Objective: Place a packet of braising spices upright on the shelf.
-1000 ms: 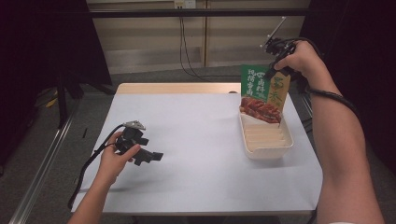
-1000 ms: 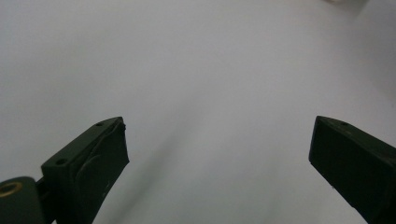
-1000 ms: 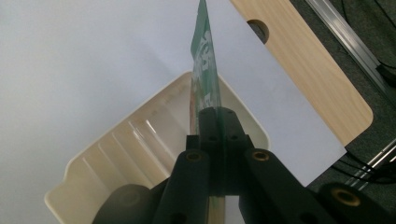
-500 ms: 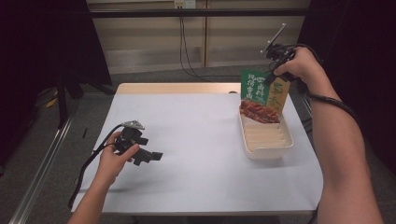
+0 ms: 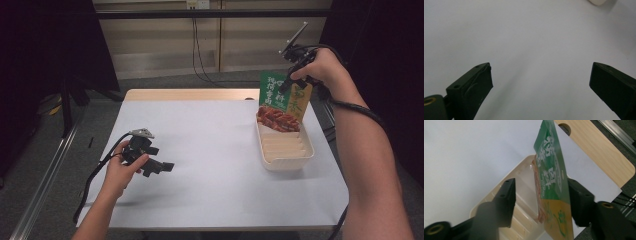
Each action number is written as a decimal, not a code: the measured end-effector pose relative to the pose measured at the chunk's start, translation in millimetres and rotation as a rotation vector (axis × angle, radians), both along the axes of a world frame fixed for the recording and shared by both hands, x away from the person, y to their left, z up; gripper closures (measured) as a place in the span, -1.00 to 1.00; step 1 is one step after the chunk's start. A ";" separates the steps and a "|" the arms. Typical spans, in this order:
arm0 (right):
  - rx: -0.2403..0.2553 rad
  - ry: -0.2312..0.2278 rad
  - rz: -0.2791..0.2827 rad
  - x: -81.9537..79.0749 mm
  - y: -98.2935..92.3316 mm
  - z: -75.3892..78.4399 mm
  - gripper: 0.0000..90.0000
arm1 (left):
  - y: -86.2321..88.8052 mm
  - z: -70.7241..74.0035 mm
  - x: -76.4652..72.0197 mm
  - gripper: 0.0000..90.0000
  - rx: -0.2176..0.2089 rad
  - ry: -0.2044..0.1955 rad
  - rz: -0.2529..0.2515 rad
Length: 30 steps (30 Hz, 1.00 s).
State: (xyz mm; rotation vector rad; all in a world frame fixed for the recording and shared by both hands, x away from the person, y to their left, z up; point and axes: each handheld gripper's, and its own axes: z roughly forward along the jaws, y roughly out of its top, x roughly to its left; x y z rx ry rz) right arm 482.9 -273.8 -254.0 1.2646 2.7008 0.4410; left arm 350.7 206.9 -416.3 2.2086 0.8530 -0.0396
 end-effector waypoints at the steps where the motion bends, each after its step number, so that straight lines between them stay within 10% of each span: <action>1: -0.003 -0.002 0.001 -0.2 1.3 2.9 -0.15 | 0.1 0.2 0.0 -0.90 0.001 0.000 0.002; 30: -0.011 -0.004 0.082 -30.1 46.1 33.2 -0.52 | -1.9 1.8 -2.0 -0.90 -0.035 0.008 -0.015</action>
